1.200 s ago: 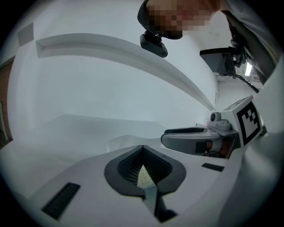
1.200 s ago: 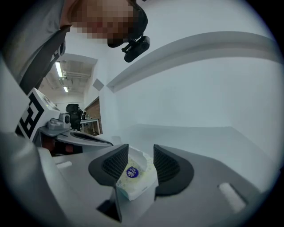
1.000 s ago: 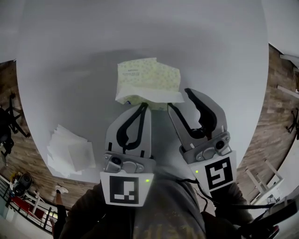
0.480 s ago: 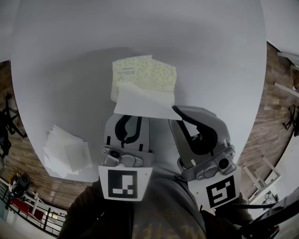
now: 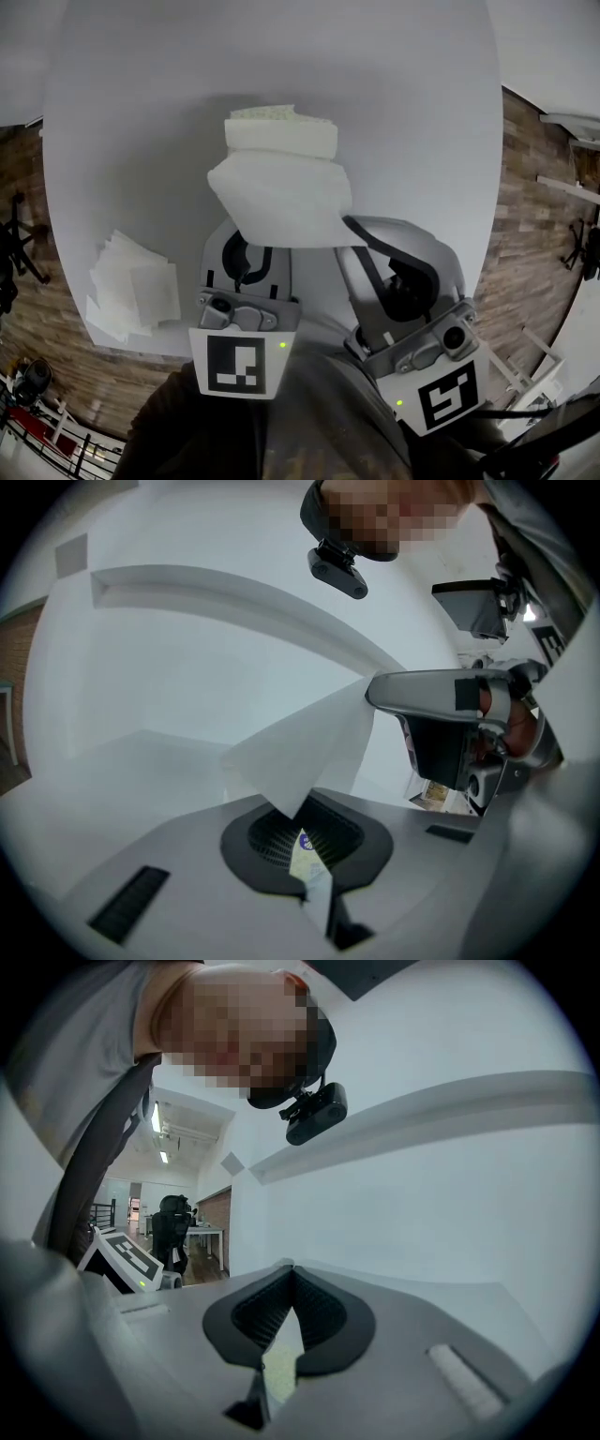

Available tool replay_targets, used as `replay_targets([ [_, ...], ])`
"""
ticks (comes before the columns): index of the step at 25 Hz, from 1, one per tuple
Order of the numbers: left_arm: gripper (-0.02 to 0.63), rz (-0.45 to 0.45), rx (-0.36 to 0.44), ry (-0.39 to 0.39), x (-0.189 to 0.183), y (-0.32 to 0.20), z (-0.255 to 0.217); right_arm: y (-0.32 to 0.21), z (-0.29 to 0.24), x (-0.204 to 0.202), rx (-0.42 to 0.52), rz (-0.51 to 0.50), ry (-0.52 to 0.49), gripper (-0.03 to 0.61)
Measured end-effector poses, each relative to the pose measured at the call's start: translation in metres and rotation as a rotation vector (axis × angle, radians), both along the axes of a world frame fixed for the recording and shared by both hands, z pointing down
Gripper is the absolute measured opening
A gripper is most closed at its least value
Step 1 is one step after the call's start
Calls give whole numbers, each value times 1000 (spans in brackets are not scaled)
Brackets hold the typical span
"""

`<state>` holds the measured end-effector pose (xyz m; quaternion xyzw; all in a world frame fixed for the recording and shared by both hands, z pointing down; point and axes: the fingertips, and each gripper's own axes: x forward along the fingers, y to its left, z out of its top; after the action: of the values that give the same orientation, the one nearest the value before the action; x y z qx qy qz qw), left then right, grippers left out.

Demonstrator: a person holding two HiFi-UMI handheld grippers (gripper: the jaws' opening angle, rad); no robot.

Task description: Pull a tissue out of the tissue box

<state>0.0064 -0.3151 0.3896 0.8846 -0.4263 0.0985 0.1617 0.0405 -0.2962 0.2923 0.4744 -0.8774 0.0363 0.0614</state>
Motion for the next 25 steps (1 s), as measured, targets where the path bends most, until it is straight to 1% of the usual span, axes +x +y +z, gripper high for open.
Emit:
replay_targets([
  [5, -2, -55, 58, 16, -16, 32, -50, 30, -39, -8, 64, -18, 17, 2],
  [9, -2, -98, 80, -1, -36, 78, -81, 61, -55, -19, 67, -46, 31, 2],
  [14, -2, -211, 93, -10, -84, 124, -105, 89, -50, -53, 29, -109, 58, 2],
  [16, -2, -256, 93, -5, -111, 135, -111, 92, -47, -78, 7, -136, 54, 2],
  [19, -2, -320, 105, 5, -154, 146, -117, 95, -41, -126, -20, -193, 60, 2],
  [22, -2, -359, 101, -1, -204, 152, -114, 91, -28, -181, -46, -239, 78, 2],
  [25, -2, -400, 97, -16, -263, 152, -113, 82, -14, -242, -73, -270, 86, 2],
])
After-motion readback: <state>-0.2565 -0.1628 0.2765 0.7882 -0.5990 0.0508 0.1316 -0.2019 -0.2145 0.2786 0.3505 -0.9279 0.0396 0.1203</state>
